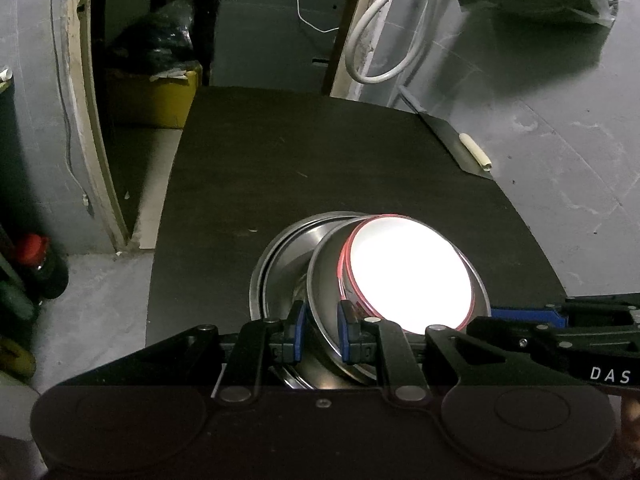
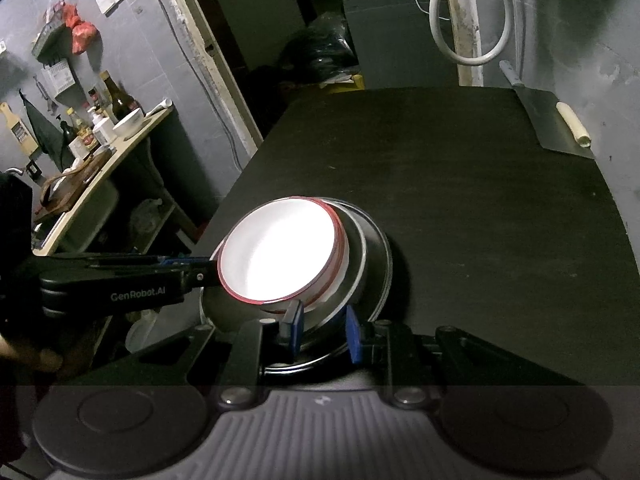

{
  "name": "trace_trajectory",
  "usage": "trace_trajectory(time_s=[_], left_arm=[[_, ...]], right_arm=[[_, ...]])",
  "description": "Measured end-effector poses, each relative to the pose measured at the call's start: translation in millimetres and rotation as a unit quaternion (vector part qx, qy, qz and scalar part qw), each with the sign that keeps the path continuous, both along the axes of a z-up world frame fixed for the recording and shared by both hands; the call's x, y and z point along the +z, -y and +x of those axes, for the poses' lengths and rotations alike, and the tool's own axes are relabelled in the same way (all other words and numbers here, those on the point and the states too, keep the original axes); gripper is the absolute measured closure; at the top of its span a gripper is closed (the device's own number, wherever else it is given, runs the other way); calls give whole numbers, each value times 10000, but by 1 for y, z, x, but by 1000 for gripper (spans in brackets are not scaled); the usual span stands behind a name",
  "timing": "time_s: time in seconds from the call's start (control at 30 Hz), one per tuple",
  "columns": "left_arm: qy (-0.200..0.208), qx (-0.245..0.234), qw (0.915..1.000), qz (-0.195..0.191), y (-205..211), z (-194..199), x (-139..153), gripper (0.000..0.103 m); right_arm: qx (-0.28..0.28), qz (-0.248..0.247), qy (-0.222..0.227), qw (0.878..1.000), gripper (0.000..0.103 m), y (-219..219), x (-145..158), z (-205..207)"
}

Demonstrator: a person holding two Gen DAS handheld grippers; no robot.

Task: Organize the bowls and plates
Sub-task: 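Carry the tilted bowl stack with both grippers over the stacked steel plates, then lower the bowl stack flat onto the steel plates with both grippers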

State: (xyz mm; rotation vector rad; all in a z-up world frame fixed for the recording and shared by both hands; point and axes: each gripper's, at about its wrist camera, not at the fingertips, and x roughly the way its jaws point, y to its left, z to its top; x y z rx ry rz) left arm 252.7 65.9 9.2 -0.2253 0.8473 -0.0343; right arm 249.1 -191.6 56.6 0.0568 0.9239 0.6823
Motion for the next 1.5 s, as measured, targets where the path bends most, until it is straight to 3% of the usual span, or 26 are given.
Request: trace_trajectory(time_s=[1.33,1.43,1.5], left_arm=[[41,254,9995,161,6,-2,5,85],[48,268,9995,146,5,-3,5,85],[46,291,9994,164,4,-3,5,79]], right_arm=[[53,17,59,10000,77,-12,-2,6],[47,30,61,10000,73,-13,-3,5],[42,40,65,10000,70,-13,-3,4]])
